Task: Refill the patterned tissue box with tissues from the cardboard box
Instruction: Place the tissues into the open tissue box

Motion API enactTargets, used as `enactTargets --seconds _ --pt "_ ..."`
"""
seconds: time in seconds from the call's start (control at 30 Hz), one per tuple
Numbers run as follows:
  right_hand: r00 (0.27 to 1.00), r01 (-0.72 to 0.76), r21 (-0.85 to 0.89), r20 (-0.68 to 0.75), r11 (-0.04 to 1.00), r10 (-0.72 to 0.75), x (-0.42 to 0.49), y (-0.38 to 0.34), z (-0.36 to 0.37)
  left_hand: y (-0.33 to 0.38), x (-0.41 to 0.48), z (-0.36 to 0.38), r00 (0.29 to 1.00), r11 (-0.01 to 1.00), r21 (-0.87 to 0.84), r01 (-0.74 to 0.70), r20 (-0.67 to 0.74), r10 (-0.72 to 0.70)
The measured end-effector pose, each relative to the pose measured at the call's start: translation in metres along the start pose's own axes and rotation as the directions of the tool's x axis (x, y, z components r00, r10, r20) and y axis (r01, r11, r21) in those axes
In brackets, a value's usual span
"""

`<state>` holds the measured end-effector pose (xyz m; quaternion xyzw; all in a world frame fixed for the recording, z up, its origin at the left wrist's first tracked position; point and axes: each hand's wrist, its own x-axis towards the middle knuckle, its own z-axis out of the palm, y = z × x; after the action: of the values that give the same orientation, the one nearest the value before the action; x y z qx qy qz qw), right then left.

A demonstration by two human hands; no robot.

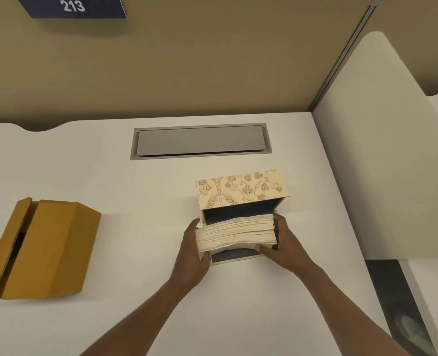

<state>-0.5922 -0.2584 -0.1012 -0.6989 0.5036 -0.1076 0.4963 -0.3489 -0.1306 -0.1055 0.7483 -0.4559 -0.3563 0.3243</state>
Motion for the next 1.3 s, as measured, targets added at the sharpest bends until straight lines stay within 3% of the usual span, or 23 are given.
enactTargets --seconds 0.1,0.23,0.47,0.6,0.8,1.03,1.17,1.3 --pt "0.999 0.045 -0.038 -0.018 0.998 -0.046 0.003 0.002 0.0 0.0 -0.001 0.0 0.998 0.997 0.027 -0.067 0.001 0.067" --pt "0.988 0.137 -0.213 -0.041 0.968 -0.149 0.005 0.004 0.004 0.0 0.0 0.008 0.996 0.995 0.054 -0.085 -0.027 0.087" --pt "0.935 0.255 -0.447 -0.113 0.857 -0.337 0.003 0.001 0.014 -0.002 0.001 0.014 0.991 0.984 0.138 -0.11 -0.054 0.119" --pt "0.896 0.314 -0.572 -0.085 0.758 -0.435 0.004 -0.001 0.019 -0.004 0.004 0.012 0.988 0.96 0.245 -0.135 -0.042 0.149" --pt "0.916 0.259 -0.67 -0.058 0.696 -0.397 0.005 0.002 0.026 -0.01 0.008 0.009 0.992 0.928 0.356 -0.114 -0.007 0.124" --pt "0.94 0.227 -0.515 -0.104 0.826 -0.324 0.011 0.002 0.009 -0.013 0.012 -0.001 0.997 0.961 0.268 -0.074 0.035 0.067" --pt "0.98 0.115 -0.236 -0.131 0.965 -0.148 0.009 -0.006 -0.006 -0.003 0.018 -0.01 0.998 0.98 0.19 -0.054 0.026 0.05" --pt "0.99 0.007 0.098 -0.141 0.995 0.007 0.01 -0.009 -0.022 0.008 0.026 -0.019 0.994 0.997 0.001 0.078 0.076 -0.078"
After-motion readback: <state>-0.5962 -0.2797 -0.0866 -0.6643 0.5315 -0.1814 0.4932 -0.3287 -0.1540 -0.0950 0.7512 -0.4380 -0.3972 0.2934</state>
